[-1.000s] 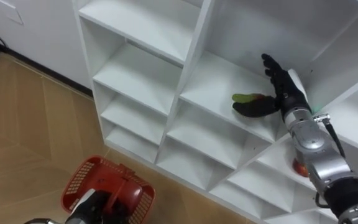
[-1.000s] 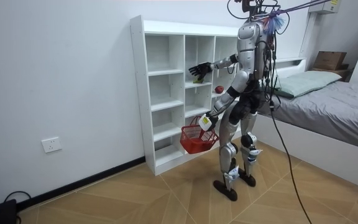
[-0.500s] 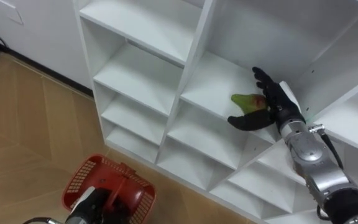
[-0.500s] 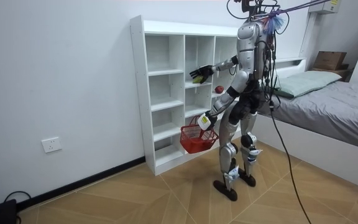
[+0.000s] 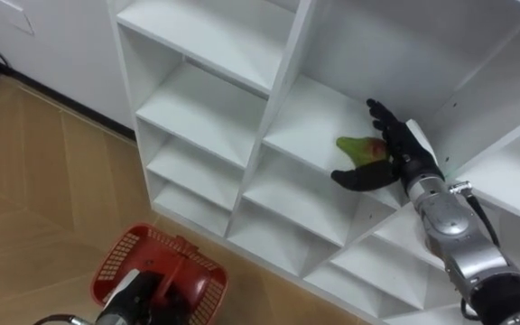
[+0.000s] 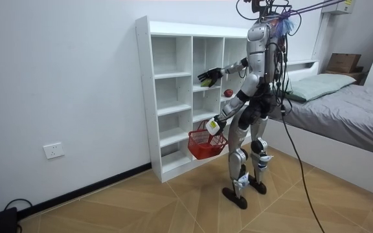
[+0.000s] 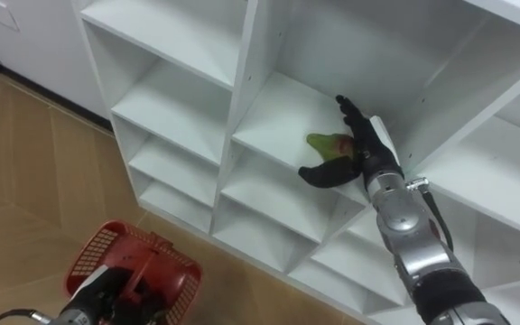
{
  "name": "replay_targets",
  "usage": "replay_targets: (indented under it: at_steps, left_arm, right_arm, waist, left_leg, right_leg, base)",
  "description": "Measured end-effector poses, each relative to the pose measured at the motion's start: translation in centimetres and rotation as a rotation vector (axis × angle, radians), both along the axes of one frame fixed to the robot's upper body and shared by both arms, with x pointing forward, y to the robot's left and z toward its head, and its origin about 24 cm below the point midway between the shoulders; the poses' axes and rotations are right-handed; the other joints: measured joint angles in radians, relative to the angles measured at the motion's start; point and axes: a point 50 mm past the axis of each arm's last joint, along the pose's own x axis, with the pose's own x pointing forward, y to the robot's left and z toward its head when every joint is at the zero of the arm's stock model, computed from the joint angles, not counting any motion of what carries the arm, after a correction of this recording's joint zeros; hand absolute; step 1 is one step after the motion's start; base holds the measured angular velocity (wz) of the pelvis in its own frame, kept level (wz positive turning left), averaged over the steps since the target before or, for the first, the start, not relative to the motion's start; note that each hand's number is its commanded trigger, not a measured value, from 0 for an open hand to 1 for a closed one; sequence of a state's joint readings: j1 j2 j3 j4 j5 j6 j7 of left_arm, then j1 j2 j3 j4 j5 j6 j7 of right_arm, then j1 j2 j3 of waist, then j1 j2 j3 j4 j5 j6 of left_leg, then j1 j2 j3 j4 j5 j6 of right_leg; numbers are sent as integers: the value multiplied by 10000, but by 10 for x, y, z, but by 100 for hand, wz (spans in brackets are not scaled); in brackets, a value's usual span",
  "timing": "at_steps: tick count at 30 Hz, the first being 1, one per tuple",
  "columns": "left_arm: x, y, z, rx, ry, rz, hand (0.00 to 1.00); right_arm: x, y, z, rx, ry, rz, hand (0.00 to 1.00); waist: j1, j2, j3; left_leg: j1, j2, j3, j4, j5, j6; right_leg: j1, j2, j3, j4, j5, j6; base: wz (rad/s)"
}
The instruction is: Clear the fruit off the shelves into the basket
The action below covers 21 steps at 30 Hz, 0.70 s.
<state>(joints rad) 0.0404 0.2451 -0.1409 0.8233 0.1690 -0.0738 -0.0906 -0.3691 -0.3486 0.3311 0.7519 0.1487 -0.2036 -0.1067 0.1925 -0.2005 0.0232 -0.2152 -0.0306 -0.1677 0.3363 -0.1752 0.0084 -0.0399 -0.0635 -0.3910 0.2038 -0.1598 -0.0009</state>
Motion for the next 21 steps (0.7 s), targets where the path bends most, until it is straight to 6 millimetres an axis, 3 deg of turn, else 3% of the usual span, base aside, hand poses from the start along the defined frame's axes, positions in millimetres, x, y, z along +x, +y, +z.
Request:
replay_targets:
  at_steps: [21]
  left_arm:
    - [1, -1, 1, -81, -38, -38, 100]
  right_arm:
    - [2, -6, -4, -489, 177, -290, 0]
  waist:
    - [147, -92, 15]
  left_leg:
    - [-165, 4, 37, 50, 6, 11]
  right_leg:
    - [-168, -10, 44, 33, 7, 11]
  base:
    - [0]
